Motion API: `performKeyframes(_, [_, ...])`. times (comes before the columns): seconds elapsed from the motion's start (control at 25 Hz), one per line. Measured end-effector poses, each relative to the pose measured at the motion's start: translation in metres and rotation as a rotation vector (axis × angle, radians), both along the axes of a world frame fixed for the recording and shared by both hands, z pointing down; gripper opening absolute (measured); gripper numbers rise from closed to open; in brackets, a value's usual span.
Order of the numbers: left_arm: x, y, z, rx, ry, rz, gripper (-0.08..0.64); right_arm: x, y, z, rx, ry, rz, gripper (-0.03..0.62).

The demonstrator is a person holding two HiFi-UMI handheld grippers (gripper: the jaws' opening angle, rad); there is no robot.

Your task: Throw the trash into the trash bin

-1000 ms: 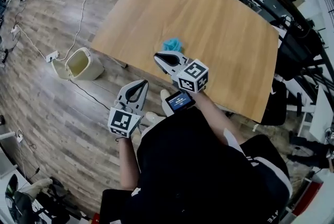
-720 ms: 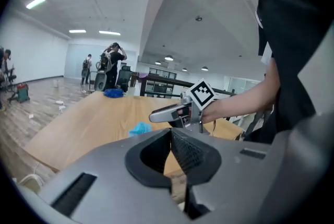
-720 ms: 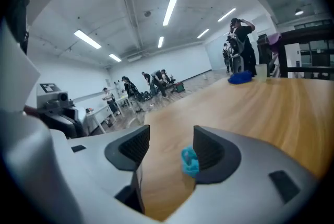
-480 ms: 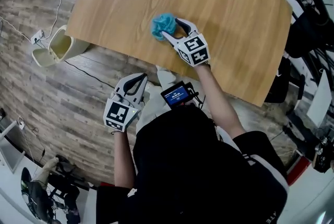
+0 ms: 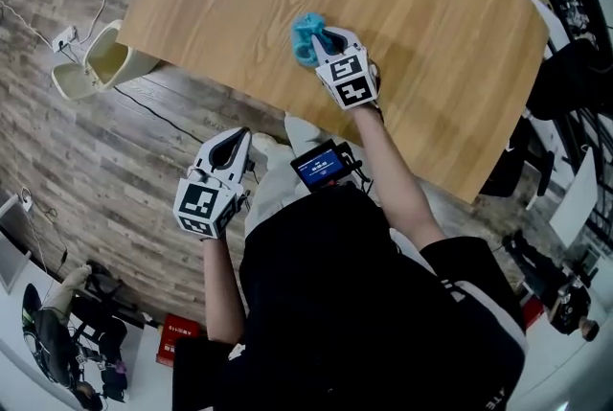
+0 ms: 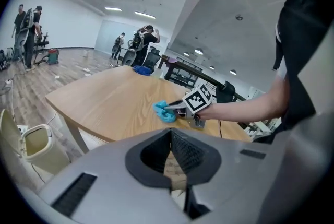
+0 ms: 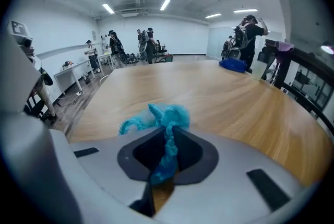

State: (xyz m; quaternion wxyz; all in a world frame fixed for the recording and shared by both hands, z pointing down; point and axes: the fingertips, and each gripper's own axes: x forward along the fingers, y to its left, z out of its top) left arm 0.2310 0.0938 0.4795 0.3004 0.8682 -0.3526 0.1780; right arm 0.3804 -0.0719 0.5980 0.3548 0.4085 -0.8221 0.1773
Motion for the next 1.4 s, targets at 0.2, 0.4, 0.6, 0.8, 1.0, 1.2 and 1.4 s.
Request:
performKeyframes(0.2, [-0.003,-0.001,-0.003,0.011,-0.014,-0.026,0.008,-0.007,-0.002,-0.007,0.009,-0.037,-0.01,0.017])
performKeyframes(0.4, [-0.002,-0.007,-0.011,0.025,-0.047,-0.061,0.008,-0.023,-0.014,-0.015,0.004,-0.081,-0.059,0.017])
performKeyframes(0.6, [-0.012,0.007,-0.028,0.056,-0.071,-0.165,0.008,-0.081,-0.015,-0.033,0.023,-0.152,-0.183,0.017])
performKeyframes(0.8, [-0.055,0.013,-0.036,0.048,-0.089,-0.26,0.008,-0.153,-0.017,-0.044,0.011,-0.178,-0.29,0.017])
performKeyframes(1.0, [-0.128,-0.016,-0.015,0.074,-0.077,-0.311,0.008,-0.23,-0.04,-0.025,-0.001,-0.177,-0.336,0.017])
performKeyframes(1.2, [-0.206,-0.068,-0.002,0.07,-0.02,-0.317,0.008,-0.304,-0.078,-0.016,-0.015,-0.133,-0.342,0.017])
performKeyframes(1.4, [-0.304,-0.125,-0.002,0.066,-0.026,-0.282,0.008,-0.403,-0.118,-0.005,-0.062,-0.129,-0.328,0.017])
